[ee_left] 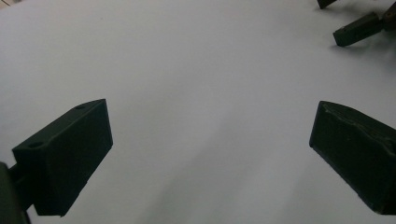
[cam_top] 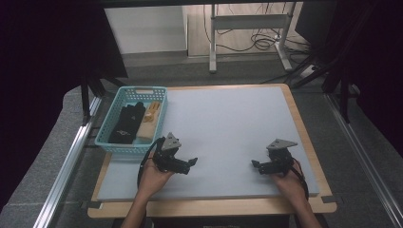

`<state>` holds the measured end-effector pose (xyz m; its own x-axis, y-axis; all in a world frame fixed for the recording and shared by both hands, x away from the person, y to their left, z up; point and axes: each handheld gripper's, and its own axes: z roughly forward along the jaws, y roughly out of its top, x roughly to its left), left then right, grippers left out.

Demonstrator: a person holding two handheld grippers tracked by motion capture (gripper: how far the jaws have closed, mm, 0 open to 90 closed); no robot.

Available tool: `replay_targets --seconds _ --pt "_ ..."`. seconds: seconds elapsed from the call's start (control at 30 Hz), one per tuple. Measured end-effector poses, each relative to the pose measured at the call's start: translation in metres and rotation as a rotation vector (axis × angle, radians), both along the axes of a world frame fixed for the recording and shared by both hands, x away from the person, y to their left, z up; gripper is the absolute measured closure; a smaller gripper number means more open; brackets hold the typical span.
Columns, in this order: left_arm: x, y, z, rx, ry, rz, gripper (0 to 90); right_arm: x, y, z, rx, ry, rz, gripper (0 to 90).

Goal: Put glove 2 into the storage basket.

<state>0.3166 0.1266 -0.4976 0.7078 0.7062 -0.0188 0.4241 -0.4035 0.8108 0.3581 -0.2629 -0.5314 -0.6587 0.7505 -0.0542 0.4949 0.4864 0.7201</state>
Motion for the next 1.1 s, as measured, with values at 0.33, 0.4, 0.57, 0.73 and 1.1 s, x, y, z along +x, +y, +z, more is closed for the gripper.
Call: replay_targets --seconds 0.33,0.4,0.57,0.73,1.1 --pt "-0.003 -0.01 -0.025 0.068 0.03 -0.024 0.0 0.0 0.0 0.0 0.0 0.0 0.0 10.6" --pt "-0.004 -0.011 -0.029 0.085 0.036 -0.027 0.0 0.0 0.0 0.0 0.0 0.0 0.0 10.6" --pt "-0.004 -0.013 -0.037 0.098 0.062 -0.028 0.0 0.0 0.0 0.0 -0.001 0.0 0.0 10.6" --pt "-0.004 -0.015 -0.043 0.121 0.082 -0.024 0.0 0.0 0.0 0.0 -0.002 -0.001 0.001 10.6" --pt "0.0 -0.016 -0.05 0.12 0.139 -0.022 0.0 0.0 0.0 0.0 -0.001 0.0 0.0 10.6"
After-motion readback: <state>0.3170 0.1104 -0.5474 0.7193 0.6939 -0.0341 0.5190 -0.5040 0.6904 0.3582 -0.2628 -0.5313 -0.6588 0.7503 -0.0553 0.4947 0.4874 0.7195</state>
